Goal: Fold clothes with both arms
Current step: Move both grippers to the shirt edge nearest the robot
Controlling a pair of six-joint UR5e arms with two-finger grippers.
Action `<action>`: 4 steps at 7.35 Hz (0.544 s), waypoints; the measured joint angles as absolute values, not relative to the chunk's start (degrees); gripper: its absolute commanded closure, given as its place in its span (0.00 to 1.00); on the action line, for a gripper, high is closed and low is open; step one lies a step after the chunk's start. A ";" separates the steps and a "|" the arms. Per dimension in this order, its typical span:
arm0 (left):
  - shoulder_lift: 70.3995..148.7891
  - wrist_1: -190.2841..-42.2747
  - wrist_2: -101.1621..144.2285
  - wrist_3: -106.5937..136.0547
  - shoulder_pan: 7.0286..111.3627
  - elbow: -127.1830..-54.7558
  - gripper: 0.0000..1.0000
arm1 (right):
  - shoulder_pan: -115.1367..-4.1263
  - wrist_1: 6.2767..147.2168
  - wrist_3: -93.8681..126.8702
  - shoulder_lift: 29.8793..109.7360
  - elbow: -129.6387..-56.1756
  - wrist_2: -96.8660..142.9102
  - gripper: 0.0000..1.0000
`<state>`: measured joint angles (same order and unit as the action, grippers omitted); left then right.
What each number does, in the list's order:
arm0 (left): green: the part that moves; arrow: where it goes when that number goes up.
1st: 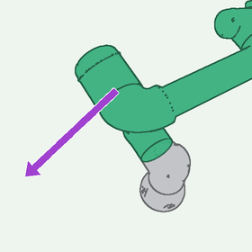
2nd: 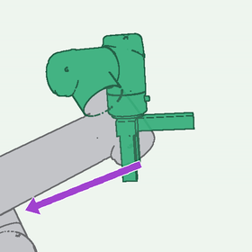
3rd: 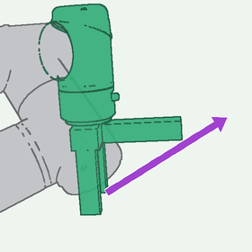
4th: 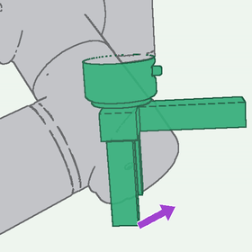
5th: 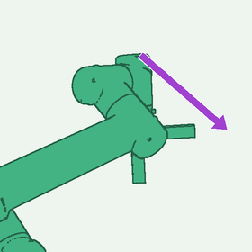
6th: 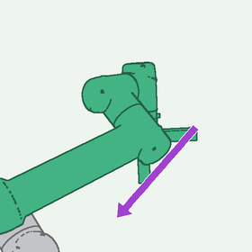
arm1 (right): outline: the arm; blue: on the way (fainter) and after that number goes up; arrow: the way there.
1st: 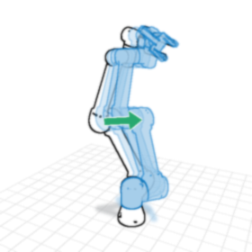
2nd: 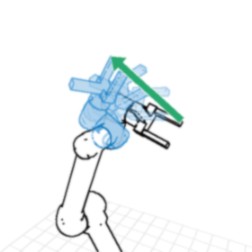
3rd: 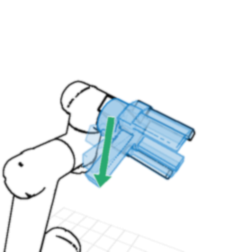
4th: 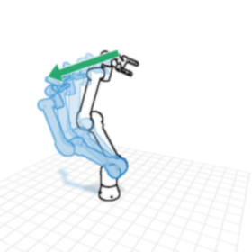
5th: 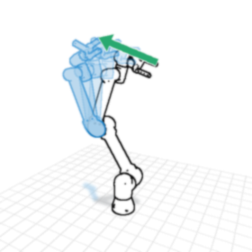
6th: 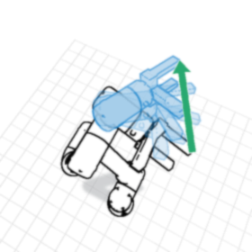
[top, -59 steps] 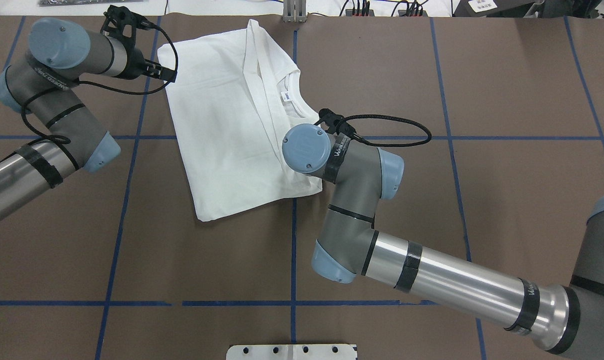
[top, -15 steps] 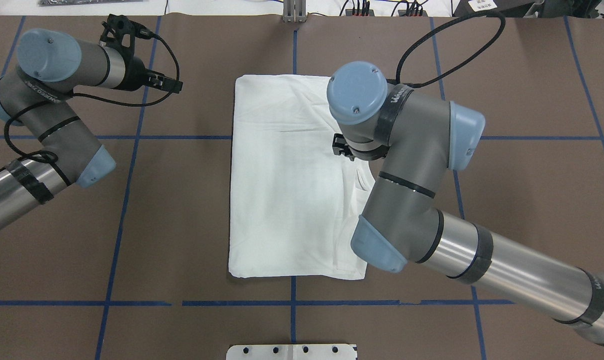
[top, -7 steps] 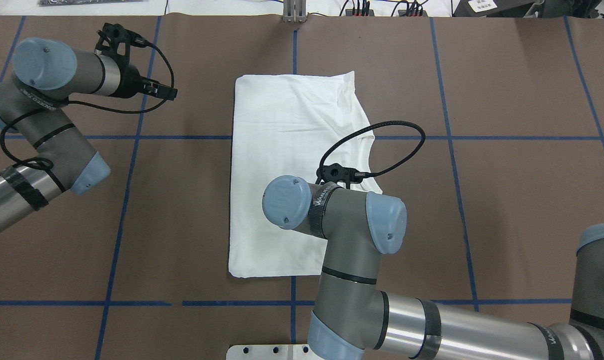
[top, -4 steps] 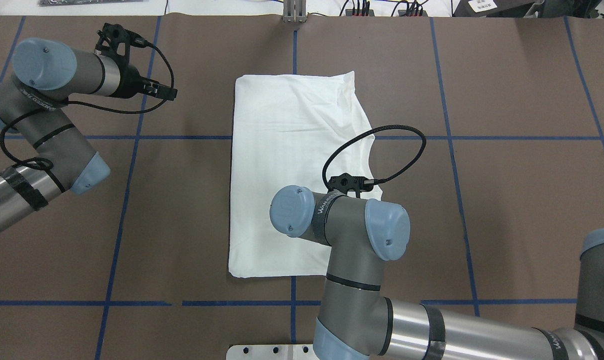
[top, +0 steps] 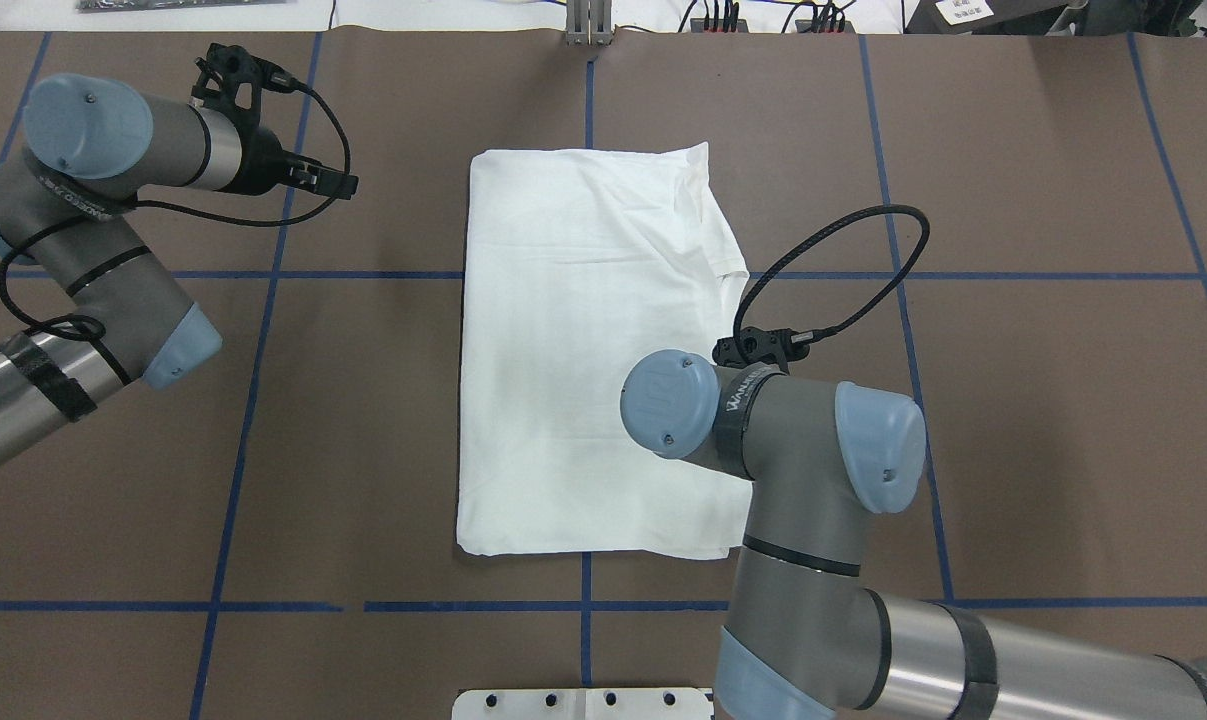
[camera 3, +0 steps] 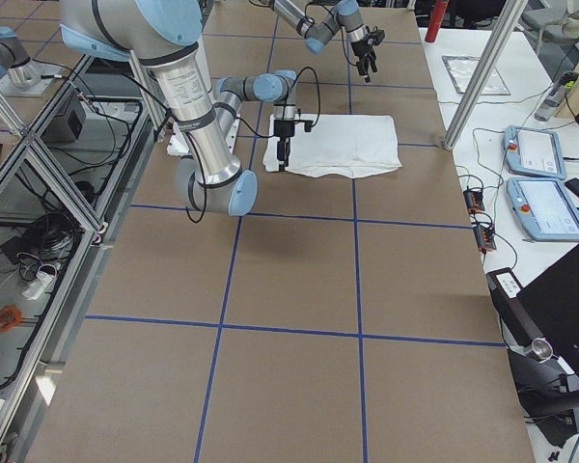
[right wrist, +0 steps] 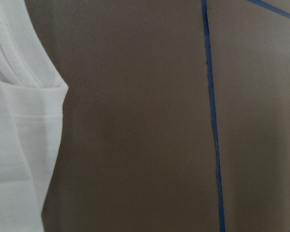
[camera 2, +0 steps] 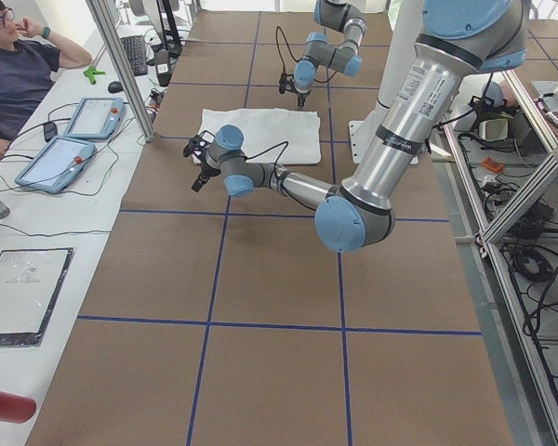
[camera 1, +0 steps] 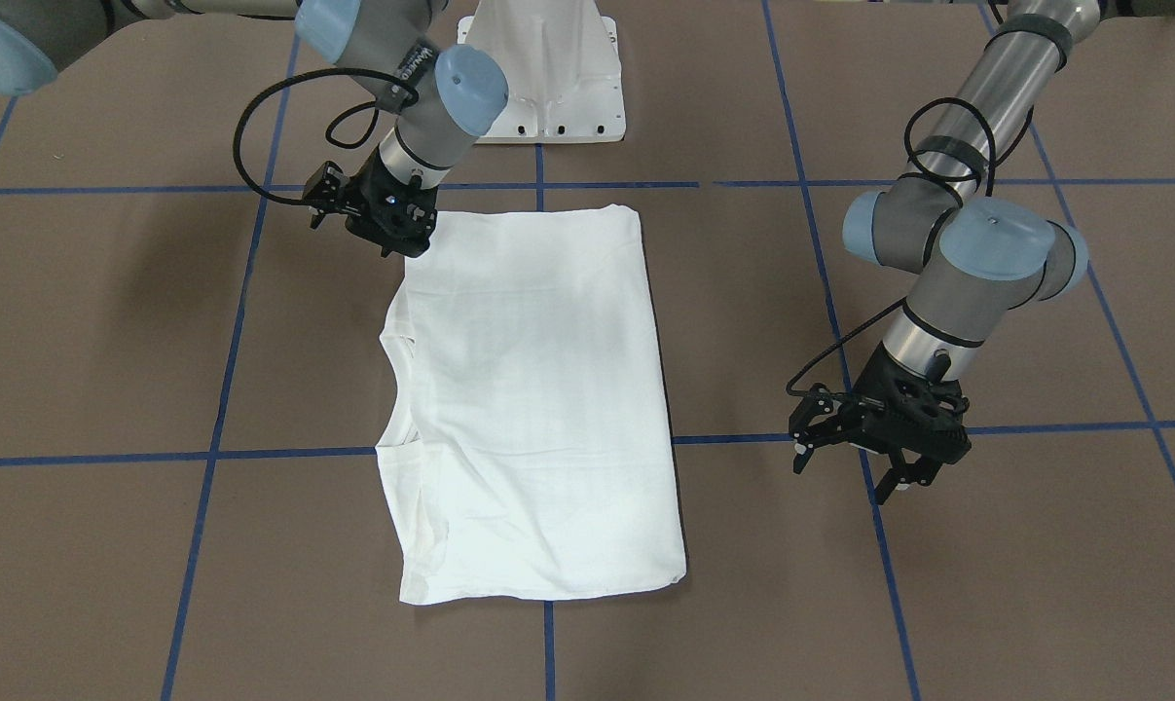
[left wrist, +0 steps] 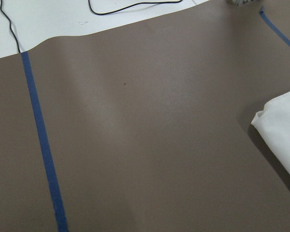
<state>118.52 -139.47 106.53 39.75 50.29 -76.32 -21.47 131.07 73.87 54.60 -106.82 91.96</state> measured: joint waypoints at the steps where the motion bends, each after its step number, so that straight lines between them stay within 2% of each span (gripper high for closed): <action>1: 117.80 -139.27 106.63 39.82 49.29 -78.37 0.00 | -22.12 128.29 73.59 56.89 -112.74 91.96 0.00; 4: 111.27 -138.61 106.42 48.82 41.92 -90.01 0.00 | -22.75 110.43 78.52 66.28 -123.44 91.92 0.00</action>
